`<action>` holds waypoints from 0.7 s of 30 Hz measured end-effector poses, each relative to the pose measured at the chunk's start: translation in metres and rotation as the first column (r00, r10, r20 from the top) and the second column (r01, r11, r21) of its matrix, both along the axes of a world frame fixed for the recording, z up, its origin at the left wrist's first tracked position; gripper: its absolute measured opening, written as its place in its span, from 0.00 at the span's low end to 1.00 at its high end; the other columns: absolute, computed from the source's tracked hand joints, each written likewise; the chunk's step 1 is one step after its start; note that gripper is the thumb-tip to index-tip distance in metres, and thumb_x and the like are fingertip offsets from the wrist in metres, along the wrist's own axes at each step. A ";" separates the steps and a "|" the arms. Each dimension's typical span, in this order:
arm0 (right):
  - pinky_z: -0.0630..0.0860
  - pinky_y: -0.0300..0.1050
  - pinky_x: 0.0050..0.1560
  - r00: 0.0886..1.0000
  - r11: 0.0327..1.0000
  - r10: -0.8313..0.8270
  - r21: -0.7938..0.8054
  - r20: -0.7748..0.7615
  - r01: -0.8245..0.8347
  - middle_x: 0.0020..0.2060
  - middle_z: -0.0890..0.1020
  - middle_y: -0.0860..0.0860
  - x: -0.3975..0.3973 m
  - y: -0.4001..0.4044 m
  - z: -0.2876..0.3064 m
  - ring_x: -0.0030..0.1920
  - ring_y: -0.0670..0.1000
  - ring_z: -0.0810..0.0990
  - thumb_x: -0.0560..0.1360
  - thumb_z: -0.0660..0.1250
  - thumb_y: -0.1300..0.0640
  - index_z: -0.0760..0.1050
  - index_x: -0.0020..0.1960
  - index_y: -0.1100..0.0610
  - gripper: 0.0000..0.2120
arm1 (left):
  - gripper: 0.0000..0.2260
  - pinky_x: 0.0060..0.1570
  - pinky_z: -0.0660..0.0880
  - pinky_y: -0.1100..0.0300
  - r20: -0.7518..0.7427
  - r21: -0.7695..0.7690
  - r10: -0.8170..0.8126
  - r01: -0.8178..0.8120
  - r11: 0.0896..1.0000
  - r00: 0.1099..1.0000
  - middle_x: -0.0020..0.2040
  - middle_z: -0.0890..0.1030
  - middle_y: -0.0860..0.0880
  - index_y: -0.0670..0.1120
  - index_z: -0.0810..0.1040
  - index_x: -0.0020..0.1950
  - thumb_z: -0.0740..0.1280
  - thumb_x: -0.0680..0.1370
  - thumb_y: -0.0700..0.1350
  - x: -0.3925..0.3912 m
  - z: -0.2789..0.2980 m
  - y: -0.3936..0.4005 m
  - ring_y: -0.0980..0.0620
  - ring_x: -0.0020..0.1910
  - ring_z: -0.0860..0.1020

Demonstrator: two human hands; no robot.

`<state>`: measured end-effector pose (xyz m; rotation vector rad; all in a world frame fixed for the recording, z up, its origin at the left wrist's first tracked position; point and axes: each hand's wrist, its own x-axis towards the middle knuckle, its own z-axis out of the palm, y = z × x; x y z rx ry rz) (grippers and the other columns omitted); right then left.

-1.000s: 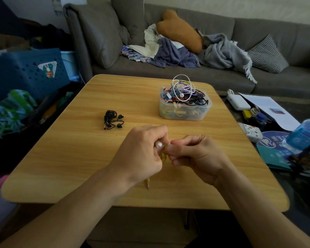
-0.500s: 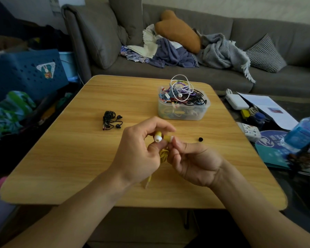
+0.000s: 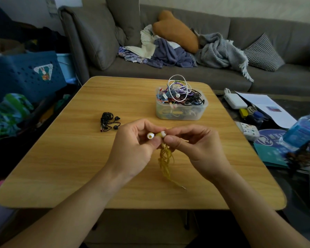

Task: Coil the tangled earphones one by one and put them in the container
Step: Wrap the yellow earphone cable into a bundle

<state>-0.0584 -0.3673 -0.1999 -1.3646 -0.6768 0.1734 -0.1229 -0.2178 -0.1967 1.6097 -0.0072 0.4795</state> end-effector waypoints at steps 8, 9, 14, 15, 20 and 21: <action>0.82 0.47 0.43 0.966 0.991 -0.113 -0.047 0.232 0.128 0.41 0.86 0.56 -0.008 0.006 -0.001 0.41 0.53 0.86 0.70 0.75 0.69 0.84 0.45 0.65 0.05 | 0.11 0.37 0.78 0.65 0.020 -0.056 0.044 -0.043 0.997 0.999 0.39 0.85 0.49 0.43 0.80 0.41 0.68 0.73 0.27 -0.002 0.000 0.001 0.54 0.38 0.83; 0.82 0.45 0.42 0.948 0.986 -0.132 -0.055 0.291 0.155 0.41 0.86 0.55 -0.010 0.007 0.000 0.41 0.51 0.86 0.70 0.75 0.69 0.85 0.45 0.64 0.04 | 0.11 0.37 0.78 0.65 0.018 -0.069 0.051 -0.050 0.996 0.999 0.39 0.85 0.49 0.43 0.80 0.42 0.68 0.73 0.27 -0.002 0.000 0.000 0.54 0.37 0.83; 0.80 0.39 0.40 0.770 0.954 -0.177 -0.084 0.613 0.286 0.41 0.85 0.52 -0.012 0.009 0.001 0.39 0.47 0.84 0.69 0.75 0.67 0.85 0.44 0.62 0.04 | 0.09 0.33 0.75 0.67 -0.045 -0.159 0.094 -0.100 0.982 0.995 0.35 0.84 0.50 0.40 0.80 0.43 0.67 0.74 0.27 -0.005 0.001 -0.004 0.56 0.34 0.82; 0.80 0.39 0.40 0.735 0.948 -0.180 -0.085 0.654 0.308 0.41 0.85 0.52 -0.012 0.009 0.002 0.39 0.46 0.84 0.69 0.75 0.67 0.85 0.43 0.62 0.04 | 0.09 0.33 0.75 0.67 -0.059 -0.172 0.099 -0.108 0.979 0.993 0.35 0.84 0.50 0.40 0.80 0.43 0.67 0.74 0.27 -0.006 0.001 -0.004 0.56 0.34 0.82; 0.80 0.44 0.40 0.608 0.927 -0.194 -0.059 0.770 0.371 0.43 0.84 0.53 -0.013 0.015 -0.004 0.42 0.48 0.84 0.69 0.74 0.66 0.86 0.45 0.61 0.06 | 0.09 0.35 0.79 0.64 -0.112 -0.236 0.122 -0.146 0.961 0.986 0.34 0.84 0.48 0.40 0.80 0.42 0.67 0.74 0.27 -0.009 0.003 -0.001 0.53 0.33 0.82; 0.79 0.44 0.40 0.598 0.923 -0.193 -0.062 0.778 0.380 0.43 0.84 0.53 -0.014 0.017 -0.005 0.42 0.48 0.83 0.69 0.74 0.66 0.86 0.45 0.61 0.06 | 0.09 0.35 0.79 0.64 -0.118 -0.248 0.124 -0.150 0.957 0.985 0.33 0.84 0.48 0.39 0.80 0.43 0.67 0.74 0.27 -0.010 0.004 -0.001 0.53 0.33 0.82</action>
